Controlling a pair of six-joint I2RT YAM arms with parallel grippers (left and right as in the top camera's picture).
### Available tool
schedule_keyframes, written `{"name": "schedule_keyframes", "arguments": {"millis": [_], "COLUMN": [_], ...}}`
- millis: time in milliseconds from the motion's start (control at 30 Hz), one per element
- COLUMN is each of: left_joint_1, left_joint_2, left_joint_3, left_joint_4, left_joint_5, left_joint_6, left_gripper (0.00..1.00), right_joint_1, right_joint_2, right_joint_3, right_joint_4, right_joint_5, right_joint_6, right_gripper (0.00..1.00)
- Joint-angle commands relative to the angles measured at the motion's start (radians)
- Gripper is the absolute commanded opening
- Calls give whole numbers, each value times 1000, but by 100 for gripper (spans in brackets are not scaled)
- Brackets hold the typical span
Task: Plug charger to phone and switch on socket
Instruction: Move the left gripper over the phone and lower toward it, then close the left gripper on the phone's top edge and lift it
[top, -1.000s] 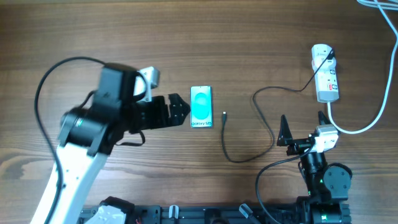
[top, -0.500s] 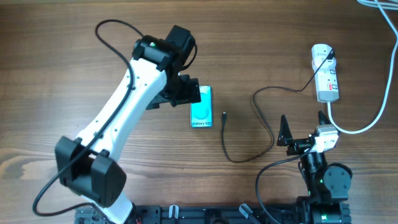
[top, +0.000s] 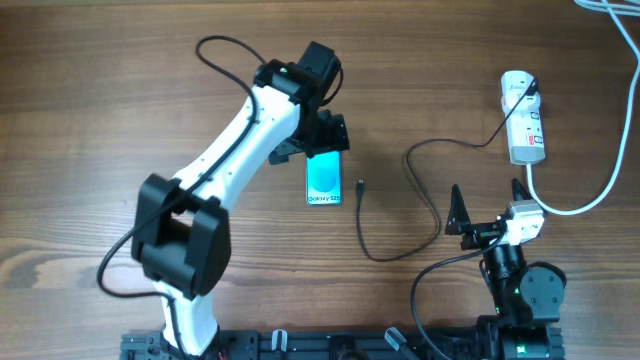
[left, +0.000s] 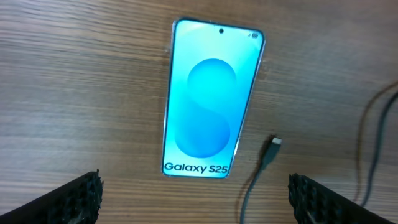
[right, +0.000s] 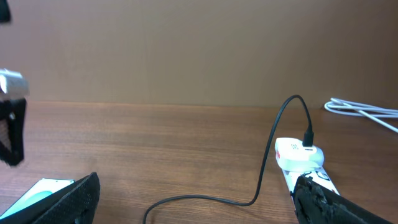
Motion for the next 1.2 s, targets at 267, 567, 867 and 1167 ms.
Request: {"name": "schedule_keyframes", "arguments": {"millis": [267, 567, 867, 1167], "left_joint_1": [-5, -17, -32, -57], "left_joint_2": [144, 198, 211, 235], "left_joint_3": [15, 15, 15, 13], "left_joint_4": [95, 106, 124, 122], "left_joint_5": [15, 15, 15, -58], "left_joint_6": [173, 139, 90, 48], "left_gripper": [100, 100, 100, 100], "right_joint_1": [5, 5, 5, 5], "right_joint_2": [-5, -4, -2, -2], "right_joint_3": [0, 0, 0, 0], "right_joint_4": [3, 3, 3, 3], "right_joint_5": [3, 3, 3, 3], "right_joint_6": [-9, -9, -10, -9], "right_gripper": [100, 100, 100, 100]}}
